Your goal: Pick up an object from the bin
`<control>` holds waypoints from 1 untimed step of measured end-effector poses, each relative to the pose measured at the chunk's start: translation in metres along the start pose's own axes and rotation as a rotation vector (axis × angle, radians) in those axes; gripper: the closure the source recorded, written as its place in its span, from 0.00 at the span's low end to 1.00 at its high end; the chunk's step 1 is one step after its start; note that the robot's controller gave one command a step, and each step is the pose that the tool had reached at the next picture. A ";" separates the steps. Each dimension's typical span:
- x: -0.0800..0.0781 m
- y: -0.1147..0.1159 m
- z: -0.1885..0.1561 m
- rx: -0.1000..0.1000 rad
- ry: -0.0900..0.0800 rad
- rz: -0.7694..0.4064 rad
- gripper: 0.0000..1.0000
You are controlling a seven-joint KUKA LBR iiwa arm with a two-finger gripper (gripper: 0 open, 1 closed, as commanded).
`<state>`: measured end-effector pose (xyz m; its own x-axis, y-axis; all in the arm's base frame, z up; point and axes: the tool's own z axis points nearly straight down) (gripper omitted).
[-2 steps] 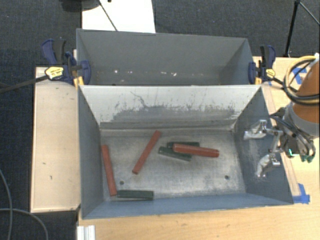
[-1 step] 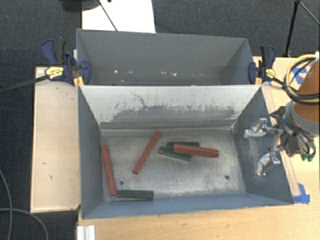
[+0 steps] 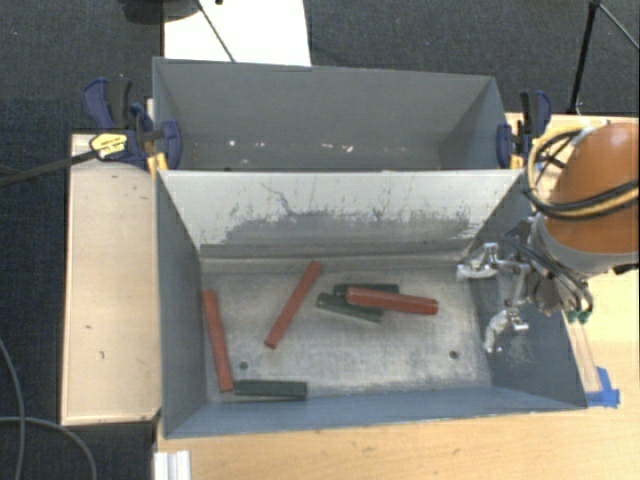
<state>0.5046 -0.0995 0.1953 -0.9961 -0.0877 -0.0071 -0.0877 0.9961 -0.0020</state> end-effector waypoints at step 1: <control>-0.023 0.097 0.026 -0.003 0.007 -0.014 1.00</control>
Offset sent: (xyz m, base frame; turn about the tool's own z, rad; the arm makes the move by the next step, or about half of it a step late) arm 0.0000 0.0000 0.0000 0.0000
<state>0.5193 -0.0007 0.1692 -0.9949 -0.1012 -0.0001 -0.1012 0.9949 0.0006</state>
